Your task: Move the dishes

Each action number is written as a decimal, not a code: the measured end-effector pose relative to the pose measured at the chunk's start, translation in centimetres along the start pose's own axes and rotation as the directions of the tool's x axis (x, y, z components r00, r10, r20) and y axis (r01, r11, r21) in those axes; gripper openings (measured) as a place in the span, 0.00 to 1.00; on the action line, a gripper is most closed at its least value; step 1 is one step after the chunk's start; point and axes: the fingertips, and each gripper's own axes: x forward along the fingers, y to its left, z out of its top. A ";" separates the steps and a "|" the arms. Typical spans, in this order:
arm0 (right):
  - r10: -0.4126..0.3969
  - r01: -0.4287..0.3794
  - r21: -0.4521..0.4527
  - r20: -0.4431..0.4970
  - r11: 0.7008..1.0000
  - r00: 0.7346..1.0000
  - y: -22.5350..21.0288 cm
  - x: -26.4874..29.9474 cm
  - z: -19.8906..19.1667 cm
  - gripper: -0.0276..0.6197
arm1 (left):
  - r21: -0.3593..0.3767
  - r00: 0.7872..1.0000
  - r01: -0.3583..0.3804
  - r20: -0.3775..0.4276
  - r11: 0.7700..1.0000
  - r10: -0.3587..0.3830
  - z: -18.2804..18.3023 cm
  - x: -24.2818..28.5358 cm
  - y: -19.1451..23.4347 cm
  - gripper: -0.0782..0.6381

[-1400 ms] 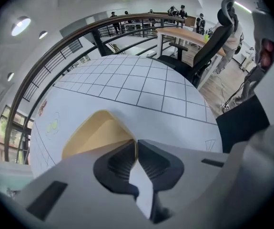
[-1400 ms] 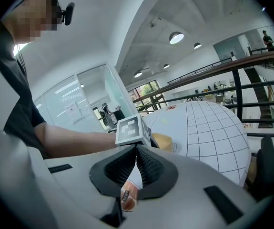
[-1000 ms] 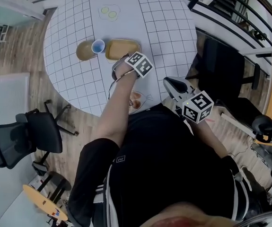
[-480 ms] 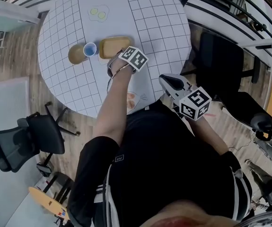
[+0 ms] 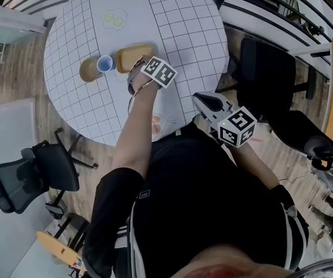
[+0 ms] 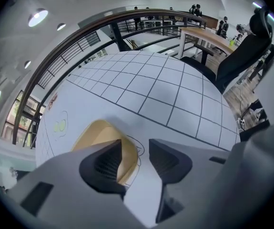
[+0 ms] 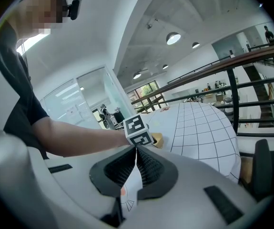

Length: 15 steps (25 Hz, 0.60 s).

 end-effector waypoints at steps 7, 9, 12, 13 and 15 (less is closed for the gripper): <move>0.025 -0.025 -0.022 0.008 0.999 1.000 0.4 0.8 1.0 0.07 | 0.067 0.998 0.008 0.063 0.998 -0.013 -0.5 -2.5 -0.4 0.35; 0.037 -0.037 -0.032 0.010 0.999 0.999 0.8 1.2 1.4 0.08 | 0.099 0.997 -0.011 0.080 0.995 0.003 -0.8 -3.1 -0.2 0.35; 0.051 -0.051 -0.043 0.008 0.998 0.999 1.4 1.6 1.8 0.08 | 0.132 0.997 -0.020 0.080 0.991 0.009 -1.3 -3.3 -0.2 0.34; 0.054 -0.053 -0.046 0.007 0.998 0.999 1.6 1.8 1.9 0.08 | 0.137 0.997 -0.013 0.074 0.991 0.003 -1.5 -3.2 -0.1 0.34; 0.055 -0.055 -0.049 0.003 0.997 0.998 1.8 2.0 1.8 0.08 | 0.150 0.998 0.000 0.064 0.989 -0.010 -1.9 -2.9 -0.1 0.31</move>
